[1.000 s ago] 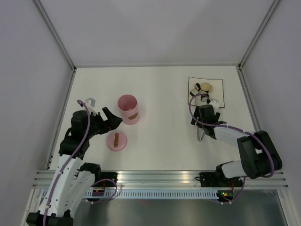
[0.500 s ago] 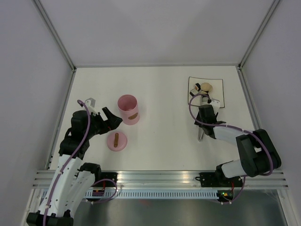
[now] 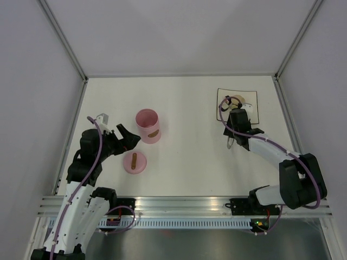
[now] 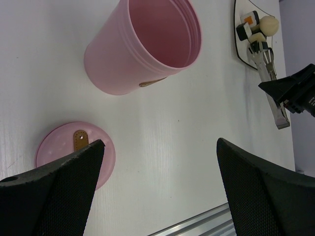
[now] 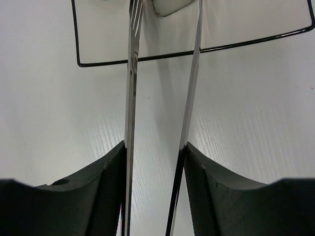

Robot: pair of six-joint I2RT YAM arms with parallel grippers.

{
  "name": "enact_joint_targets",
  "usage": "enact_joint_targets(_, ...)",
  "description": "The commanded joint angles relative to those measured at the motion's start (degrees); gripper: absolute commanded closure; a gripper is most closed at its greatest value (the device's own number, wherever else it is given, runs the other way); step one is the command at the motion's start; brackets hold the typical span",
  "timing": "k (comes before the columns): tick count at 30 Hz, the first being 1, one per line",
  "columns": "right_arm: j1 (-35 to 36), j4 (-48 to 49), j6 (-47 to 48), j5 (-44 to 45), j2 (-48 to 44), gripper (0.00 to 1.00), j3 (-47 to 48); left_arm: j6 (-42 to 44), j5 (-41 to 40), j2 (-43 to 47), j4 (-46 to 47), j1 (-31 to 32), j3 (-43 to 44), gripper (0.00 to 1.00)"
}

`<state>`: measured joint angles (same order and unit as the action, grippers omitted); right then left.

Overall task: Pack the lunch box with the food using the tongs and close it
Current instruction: Pick up the clamp from the plate, then pick up the fake food from the plate.

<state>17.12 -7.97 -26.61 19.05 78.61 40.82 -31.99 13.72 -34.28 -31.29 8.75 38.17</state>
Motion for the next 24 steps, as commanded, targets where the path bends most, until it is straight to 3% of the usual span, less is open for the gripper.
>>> enact_joint_targets(1, 0.1, -3.28, 0.86, -0.68, 1.28, 0.45, 4.87, 1.58, 0.7, 1.23, 0.79, 0.12, -0.2, 0.0)
enact_joint_targets(10, -0.95, -6.45, 3.49, 0.64, 6.38, 0.45, 11.47, 1.49, 0.87, 1.15, 0.79, 0.12, -0.2, 0.0)
enact_joint_targets(21, -3.5, -7.32, 5.96, -2.52, 7.61, 0.45, 12.88, 1.4, 0.79, 0.01, 0.79, 0.04, -0.12, 0.0)
enact_joint_targets(24, -3.77, -7.41, 5.96, -2.35, 7.7, 0.52, 12.97, 1.4, 0.79, -0.26, 0.79, 0.12, -0.03, 0.0)
